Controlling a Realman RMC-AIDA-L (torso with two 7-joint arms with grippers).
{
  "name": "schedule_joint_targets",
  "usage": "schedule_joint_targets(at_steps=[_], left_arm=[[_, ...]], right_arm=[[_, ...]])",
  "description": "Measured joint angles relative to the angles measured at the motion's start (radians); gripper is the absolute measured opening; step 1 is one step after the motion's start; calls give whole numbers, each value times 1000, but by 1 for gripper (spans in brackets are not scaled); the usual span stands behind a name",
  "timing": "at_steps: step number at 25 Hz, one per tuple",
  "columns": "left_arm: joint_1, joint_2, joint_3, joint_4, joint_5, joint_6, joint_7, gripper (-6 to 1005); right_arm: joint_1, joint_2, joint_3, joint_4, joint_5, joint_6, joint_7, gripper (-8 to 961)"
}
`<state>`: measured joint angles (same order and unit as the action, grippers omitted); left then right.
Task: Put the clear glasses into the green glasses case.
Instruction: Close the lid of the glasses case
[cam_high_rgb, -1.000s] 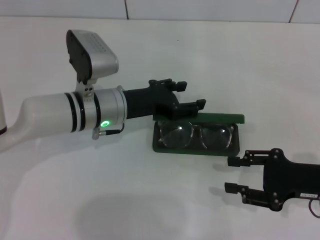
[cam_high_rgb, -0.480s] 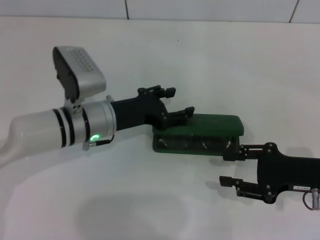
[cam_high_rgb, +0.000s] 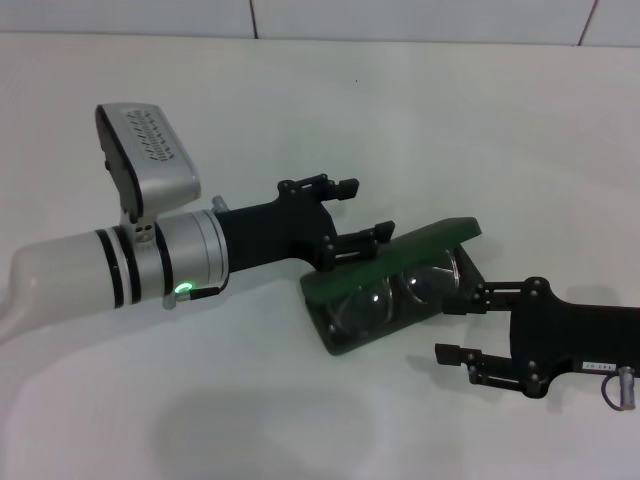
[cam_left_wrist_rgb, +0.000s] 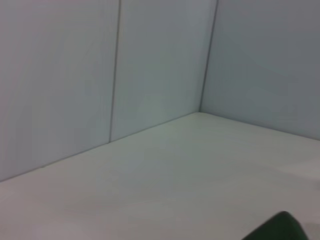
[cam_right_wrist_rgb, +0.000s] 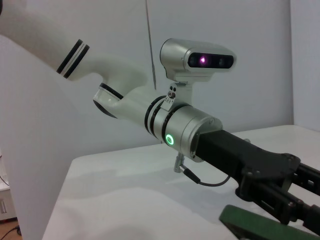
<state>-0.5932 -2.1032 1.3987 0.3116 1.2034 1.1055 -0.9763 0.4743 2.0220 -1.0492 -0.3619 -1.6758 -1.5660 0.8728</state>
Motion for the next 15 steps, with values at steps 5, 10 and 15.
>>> schedule_joint_targets(at_steps=[5, 10, 15], left_arm=[[1, 2, 11, 4, 1, 7, 2, 756], [3, 1, 11, 5, -2, 26, 3, 756], [1, -4, 11, 6, -4, 29, 6, 756]], right_arm=[[-2, 0, 0, 0, -2, -1, 11, 507], [-7, 0, 0, 0, -5, -6, 12, 507], [-11, 1, -9, 0, -6, -8, 12, 507]])
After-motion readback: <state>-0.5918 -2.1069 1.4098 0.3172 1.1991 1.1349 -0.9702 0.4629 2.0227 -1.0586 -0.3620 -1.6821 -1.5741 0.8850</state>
